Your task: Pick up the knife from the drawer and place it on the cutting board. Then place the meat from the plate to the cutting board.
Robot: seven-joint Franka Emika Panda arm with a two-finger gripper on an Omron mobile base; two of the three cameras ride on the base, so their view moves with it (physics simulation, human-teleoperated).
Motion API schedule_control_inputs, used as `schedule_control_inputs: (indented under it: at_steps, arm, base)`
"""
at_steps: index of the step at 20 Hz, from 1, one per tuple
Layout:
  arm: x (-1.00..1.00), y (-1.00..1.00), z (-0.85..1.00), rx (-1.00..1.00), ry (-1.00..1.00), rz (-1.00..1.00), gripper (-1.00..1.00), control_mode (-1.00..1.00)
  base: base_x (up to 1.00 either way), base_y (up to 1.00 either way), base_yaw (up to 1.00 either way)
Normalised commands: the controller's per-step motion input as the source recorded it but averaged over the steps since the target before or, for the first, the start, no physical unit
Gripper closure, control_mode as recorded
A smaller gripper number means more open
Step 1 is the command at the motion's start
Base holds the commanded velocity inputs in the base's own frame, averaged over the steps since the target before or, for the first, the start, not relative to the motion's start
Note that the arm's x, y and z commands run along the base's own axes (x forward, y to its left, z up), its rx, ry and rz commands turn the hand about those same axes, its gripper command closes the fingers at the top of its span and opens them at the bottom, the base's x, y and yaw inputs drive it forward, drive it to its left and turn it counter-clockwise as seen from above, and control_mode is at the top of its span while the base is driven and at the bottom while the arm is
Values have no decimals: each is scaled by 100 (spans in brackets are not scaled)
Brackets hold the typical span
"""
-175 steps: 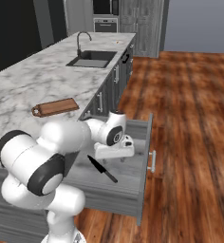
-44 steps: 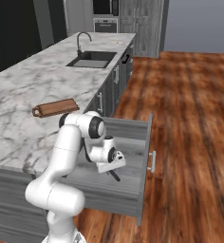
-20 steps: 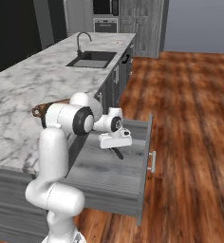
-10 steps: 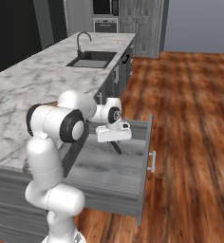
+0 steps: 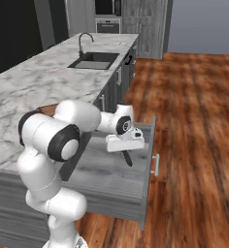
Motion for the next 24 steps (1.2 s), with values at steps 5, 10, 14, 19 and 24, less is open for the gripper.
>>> schedule_control_inputs:
  at_steps: [5, 10, 14, 19, 24]
  arm:
    - [-25, -57, 16, 0, -7, -16, 100, -100]
    - [-18, -42, 6, 1, -3, -13, 100, -100]
    - [-32, -2, 2, 6, 0, 0, 100, -100]
    - [-11, -40, 0, 0, -2, 0, 100, -100]
    - [-17, -57, 0, 0, -2, 0, 100, -100]
  base:
    - [0, 0, 0]
    - [0, 0, 0]
    - [0, 0, 0]
    - [0, 0, 0]
    - [0, 0, 0]
